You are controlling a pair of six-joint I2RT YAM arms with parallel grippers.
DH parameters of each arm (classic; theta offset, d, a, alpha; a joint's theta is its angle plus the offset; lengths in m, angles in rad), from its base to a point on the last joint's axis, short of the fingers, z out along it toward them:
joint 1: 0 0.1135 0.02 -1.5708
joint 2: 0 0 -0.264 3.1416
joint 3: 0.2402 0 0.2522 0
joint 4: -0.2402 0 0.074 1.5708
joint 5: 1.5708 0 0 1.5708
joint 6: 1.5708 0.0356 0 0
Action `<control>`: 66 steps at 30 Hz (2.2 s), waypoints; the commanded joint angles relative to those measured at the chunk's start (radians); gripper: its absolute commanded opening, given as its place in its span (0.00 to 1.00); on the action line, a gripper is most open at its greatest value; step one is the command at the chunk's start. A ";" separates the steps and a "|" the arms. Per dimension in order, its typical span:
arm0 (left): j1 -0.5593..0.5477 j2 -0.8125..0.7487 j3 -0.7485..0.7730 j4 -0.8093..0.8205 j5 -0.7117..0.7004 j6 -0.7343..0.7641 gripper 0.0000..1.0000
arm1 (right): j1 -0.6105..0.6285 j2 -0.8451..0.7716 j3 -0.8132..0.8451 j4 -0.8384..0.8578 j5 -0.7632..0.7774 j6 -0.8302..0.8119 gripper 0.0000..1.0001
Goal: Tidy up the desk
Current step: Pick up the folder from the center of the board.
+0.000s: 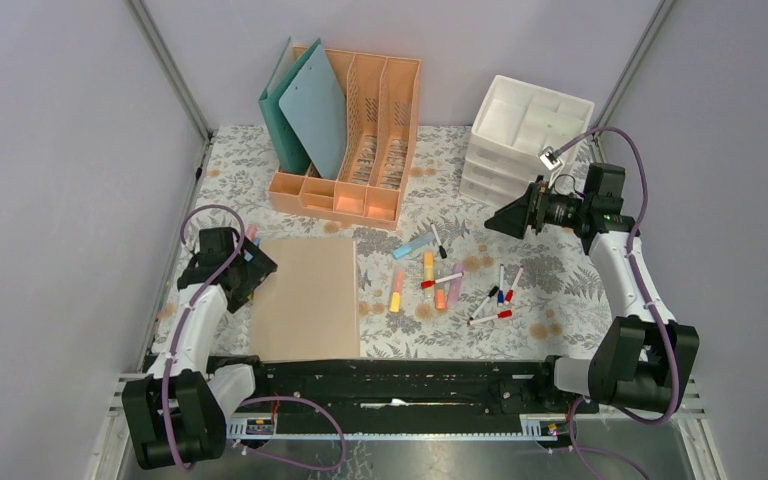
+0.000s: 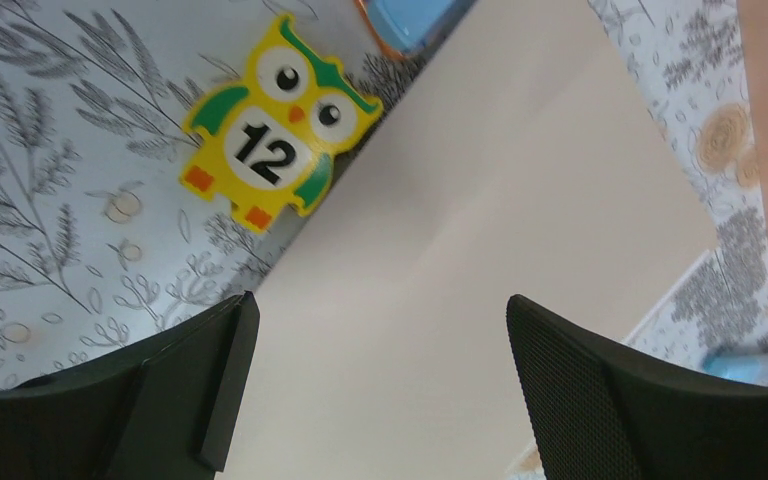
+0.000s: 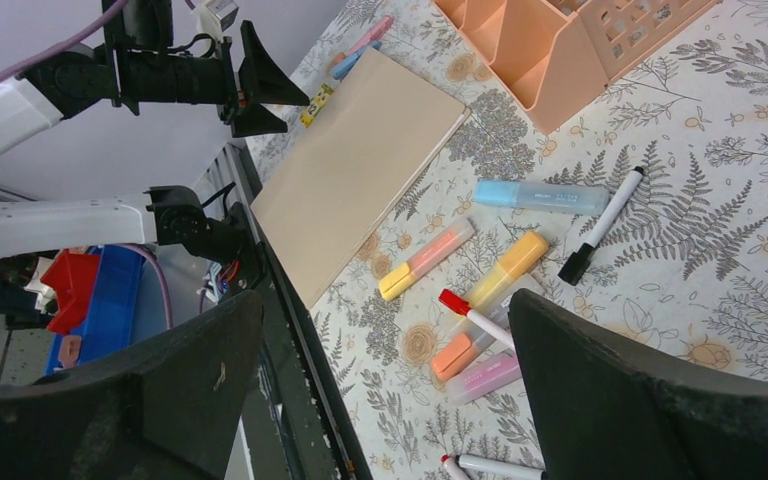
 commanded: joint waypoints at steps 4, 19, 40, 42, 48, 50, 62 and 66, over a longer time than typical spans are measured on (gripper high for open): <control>0.007 -0.042 -0.078 0.146 -0.133 0.032 0.99 | -0.005 -0.024 -0.008 0.058 -0.038 0.037 1.00; 0.007 -0.053 -0.216 0.309 0.075 0.004 0.91 | -0.005 -0.018 -0.009 0.069 -0.041 0.049 1.00; -0.006 -0.081 -0.250 0.359 0.390 -0.093 0.99 | 0.455 0.046 0.021 -0.137 0.193 -0.198 1.00; -0.006 -0.082 -0.250 0.354 0.382 -0.095 0.99 | 0.537 0.072 0.020 -0.132 0.294 -0.206 0.99; -0.012 -0.065 -0.245 0.312 0.310 -0.112 0.99 | 0.750 0.243 0.097 -0.120 0.498 -0.162 0.78; -0.014 -0.052 -0.244 0.308 0.305 -0.116 0.99 | 0.792 0.305 0.133 -0.105 0.548 -0.119 0.69; -0.017 -0.043 -0.270 0.353 0.384 -0.124 0.99 | 0.887 0.563 0.227 -0.101 0.552 -0.111 0.68; -0.019 -0.044 -0.271 0.355 0.394 -0.125 0.99 | 0.890 0.613 0.235 -0.101 0.552 -0.111 0.68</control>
